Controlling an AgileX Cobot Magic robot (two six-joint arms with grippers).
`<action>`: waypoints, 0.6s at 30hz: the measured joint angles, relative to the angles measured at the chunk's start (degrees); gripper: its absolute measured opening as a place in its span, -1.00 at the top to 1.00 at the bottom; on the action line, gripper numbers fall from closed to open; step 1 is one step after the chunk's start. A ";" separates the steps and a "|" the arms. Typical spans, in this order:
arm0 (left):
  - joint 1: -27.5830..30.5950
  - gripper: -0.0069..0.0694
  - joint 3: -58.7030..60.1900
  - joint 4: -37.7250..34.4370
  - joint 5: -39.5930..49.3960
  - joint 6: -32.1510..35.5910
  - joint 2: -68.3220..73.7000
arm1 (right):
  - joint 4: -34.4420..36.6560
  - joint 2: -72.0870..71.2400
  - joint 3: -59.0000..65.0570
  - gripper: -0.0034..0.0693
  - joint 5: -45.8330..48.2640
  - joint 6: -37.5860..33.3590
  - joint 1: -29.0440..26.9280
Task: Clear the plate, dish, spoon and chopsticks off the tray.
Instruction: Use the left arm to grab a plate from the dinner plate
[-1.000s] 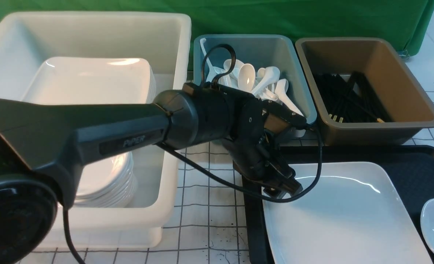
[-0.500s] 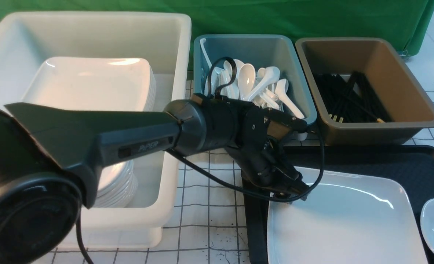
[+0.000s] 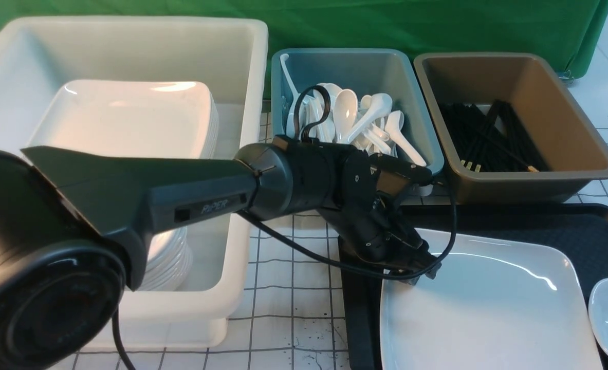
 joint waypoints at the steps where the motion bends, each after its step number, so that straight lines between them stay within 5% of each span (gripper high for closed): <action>1: 0.00 -0.27 -0.07 -1.01 -0.33 0.06 0.22 | 0.00 0.00 0.00 0.25 0.00 0.00 0.00; 4: 0.08 -0.19 -0.32 -3.12 -0.92 0.21 0.65 | 0.00 0.00 0.00 0.25 0.00 0.00 0.00; 11: 0.64 0.45 -0.33 -6.49 -1.52 -1.28 1.17 | 0.00 0.00 0.00 0.25 0.00 0.00 0.00; 18: 0.66 0.45 -0.33 -6.85 -1.51 -1.59 1.16 | 0.00 0.00 0.00 0.25 0.00 0.00 0.00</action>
